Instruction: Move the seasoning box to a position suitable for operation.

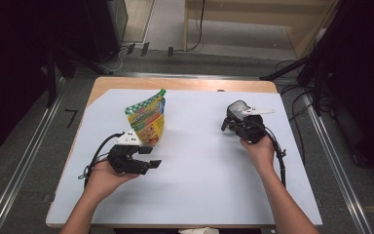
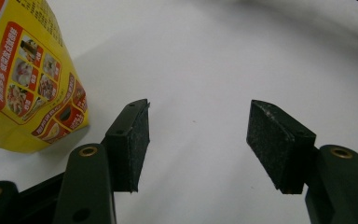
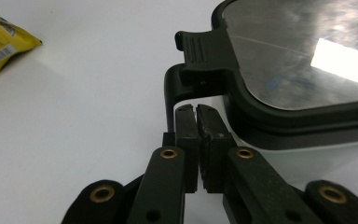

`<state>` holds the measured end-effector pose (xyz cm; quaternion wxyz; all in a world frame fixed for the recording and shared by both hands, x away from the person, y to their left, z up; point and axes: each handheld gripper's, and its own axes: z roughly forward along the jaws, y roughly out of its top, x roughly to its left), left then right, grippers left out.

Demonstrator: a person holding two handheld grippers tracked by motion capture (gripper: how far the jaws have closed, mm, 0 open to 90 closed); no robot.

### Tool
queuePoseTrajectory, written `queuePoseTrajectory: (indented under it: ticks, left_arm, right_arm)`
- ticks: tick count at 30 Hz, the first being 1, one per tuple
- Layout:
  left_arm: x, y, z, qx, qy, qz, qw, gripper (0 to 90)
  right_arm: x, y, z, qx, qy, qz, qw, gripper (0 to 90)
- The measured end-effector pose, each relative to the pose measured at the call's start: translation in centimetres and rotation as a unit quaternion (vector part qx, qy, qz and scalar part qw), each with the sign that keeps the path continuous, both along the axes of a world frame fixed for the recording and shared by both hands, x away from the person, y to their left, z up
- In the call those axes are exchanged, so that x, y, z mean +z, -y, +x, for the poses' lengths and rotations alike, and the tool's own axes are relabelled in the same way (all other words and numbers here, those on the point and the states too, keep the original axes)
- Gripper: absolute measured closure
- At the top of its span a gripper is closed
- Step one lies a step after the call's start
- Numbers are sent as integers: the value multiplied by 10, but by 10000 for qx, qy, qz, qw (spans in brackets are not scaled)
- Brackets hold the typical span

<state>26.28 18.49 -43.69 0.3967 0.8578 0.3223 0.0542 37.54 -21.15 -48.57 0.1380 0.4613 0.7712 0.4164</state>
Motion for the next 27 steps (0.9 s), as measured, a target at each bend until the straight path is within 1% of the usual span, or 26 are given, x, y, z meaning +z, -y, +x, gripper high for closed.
queuePoseTrajectory:
  ticks: [1,3,4,5,6,7,9,11,12,14,15,16,17,19,20,21,22,23,24,25,27]
  left_arm:
    - [0,0,0,-6,2,-2,10000,398]
    - [0,1,1,-25,-1,-18,10000,398]
    - [0,2,1,-44,-9,-19,10000,398]
    - [0,2,1,-44,-9,-19,10000,398]
    - [0,2,2,-50,-15,-7,10000,398]
    - [0,2,2,-46,-16,-9,10000,398]
    - [0,3,3,-70,-21,-36,10000,397]
    - [0,3,4,-73,-25,-38,10000,398]
    - [0,3,4,-79,-30,-32,10000,398]
    - [0,4,5,-85,-34,-36,10000,397]
    - [0,4,5,-93,-39,-35,9999,397]
    - [0,4,5,-93,-39,-35,9999,397]
    - [0,4,5,-90,-38,-20,10000,397]
    - [-1,4,5,-83,-44,-20,10000,397]
    - [-1,4,5,-83,-44,-20,10000,398]
    - [-1,5,5,-87,-43,-32,9999,397]
    - [-1,5,5,-97,-53,-29,9999,397]
    - [-1,5,5,-97,-53,-29,9999,397]
    - [-1,5,5,-104,-60,-14,9999,397]
    - [-1,5,5,-105,-63,-11,9999,398]
    - [-2,6,5,-109,-60,-6,9999,398]
  right_arm:
    - [2,2,-2,1,-4,-21,10000,887]
    - [5,6,-5,47,62,-70,9999,880]
    - [9,10,-9,65,77,-11,9999,863]
    - [9,10,-9,65,77,-11,9999,863]
    - [12,15,-12,66,103,13,9999,858]
    - [12,15,-12,66,103,13,9999,858]
    - [14,23,-15,60,121,9,9999,833]
    - [14,25,-15,66,137,-15,9999,821]
    - [14,29,-17,22,146,12,9999,801]
    - [15,30,-17,-29,141,27,9999,803]
    - [16,34,-18,-118,101,26,9999,802]
    - [16,34,-18,-118,101,26,9999,802]
    - [16,39,-18,-189,119,96,9997,768]
    - [15,44,-17,-214,192,142,9995,696]
    - [15,44,-17,-214,192,142,9995,696]
    - [12,48,-15,-297,145,197,9993,588]
    - [11,49,-13,-345,87,252,9990,510]
    - [11,49,-13,-345,87,252,9990,510]
    - [10,49,-12,-366,70,284,9989,448]
    - [7,49,-10,-415,105,206,9989,352]
    - [3,47,-7,-387,95,139,9991,309]
